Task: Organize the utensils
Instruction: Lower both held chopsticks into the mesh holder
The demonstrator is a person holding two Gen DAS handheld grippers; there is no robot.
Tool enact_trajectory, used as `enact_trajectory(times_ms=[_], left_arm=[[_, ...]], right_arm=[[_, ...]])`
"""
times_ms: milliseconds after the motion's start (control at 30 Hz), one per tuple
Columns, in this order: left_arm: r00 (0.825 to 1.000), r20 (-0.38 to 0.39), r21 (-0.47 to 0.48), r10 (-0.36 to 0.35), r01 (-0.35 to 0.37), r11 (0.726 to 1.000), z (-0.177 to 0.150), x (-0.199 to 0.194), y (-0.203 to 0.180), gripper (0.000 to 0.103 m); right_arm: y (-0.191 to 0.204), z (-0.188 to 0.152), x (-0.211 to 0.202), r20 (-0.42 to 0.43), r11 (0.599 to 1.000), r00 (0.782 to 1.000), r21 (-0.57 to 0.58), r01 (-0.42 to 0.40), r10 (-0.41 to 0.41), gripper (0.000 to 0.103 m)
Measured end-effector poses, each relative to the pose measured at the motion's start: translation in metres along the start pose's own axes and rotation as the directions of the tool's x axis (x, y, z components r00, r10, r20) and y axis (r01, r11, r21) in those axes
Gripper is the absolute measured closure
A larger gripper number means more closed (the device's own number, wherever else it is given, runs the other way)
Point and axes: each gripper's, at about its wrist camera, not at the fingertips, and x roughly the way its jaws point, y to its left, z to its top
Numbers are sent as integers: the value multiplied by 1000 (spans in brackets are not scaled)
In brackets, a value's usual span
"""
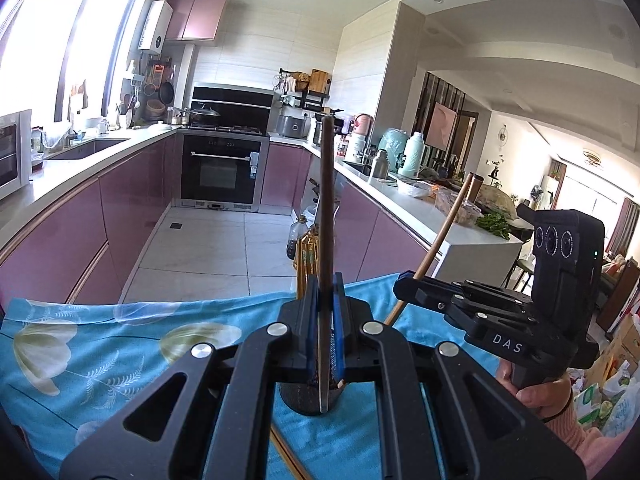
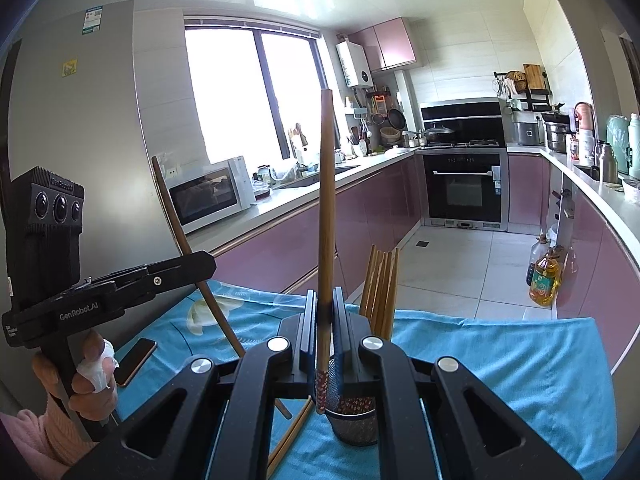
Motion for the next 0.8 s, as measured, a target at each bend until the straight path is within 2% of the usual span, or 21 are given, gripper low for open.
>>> enact_trajectory(times_ms=[800], left_arm=[[999, 32, 7, 0, -1, 1000, 9, -2, -3, 96]], right_arm=[[-7, 8, 11, -1, 999, 999, 7, 32, -32, 97]])
